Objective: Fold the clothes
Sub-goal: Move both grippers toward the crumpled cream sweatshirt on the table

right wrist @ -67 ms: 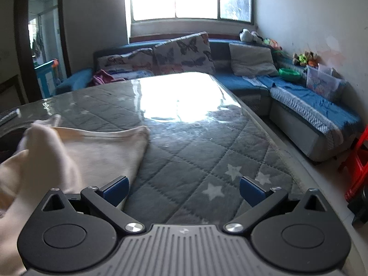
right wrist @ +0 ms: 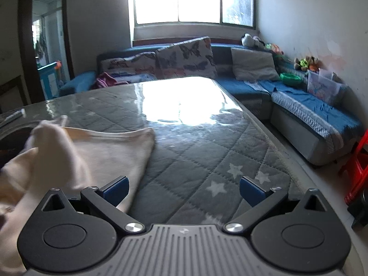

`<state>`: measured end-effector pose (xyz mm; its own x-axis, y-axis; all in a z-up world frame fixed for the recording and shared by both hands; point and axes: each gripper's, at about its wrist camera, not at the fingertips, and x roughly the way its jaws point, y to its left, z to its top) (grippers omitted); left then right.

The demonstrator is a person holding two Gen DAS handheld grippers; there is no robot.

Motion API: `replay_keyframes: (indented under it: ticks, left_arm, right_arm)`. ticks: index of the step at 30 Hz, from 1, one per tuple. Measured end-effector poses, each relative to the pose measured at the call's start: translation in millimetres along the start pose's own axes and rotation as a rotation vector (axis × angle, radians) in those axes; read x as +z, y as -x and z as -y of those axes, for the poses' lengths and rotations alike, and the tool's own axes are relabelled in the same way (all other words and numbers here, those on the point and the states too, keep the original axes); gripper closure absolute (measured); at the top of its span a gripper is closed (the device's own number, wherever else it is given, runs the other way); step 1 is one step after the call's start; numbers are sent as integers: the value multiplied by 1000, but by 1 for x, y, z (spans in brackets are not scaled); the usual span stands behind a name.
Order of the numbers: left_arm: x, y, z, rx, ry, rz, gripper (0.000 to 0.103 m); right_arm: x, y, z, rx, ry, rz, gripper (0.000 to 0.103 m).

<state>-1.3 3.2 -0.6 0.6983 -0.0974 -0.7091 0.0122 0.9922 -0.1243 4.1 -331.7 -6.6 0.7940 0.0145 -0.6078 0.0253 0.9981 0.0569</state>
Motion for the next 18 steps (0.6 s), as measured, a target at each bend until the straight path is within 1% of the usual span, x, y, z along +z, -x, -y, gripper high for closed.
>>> replay_keyframes:
  ticks: [11, 14, 18]
  left_arm:
    - [-5, 4, -16, -6, -22, -3, 0]
    - [-7, 5, -20, -8, -28, -4, 0]
    - [-11, 9, -22, -7, -38, 0, 0]
  right_arm:
    - [-34, 40, -39, 36, 28, 141, 0]
    - [-47, 67, -52, 53, 43, 154, 0]
    - [-51, 77, -58, 92, 8, 128, 0]
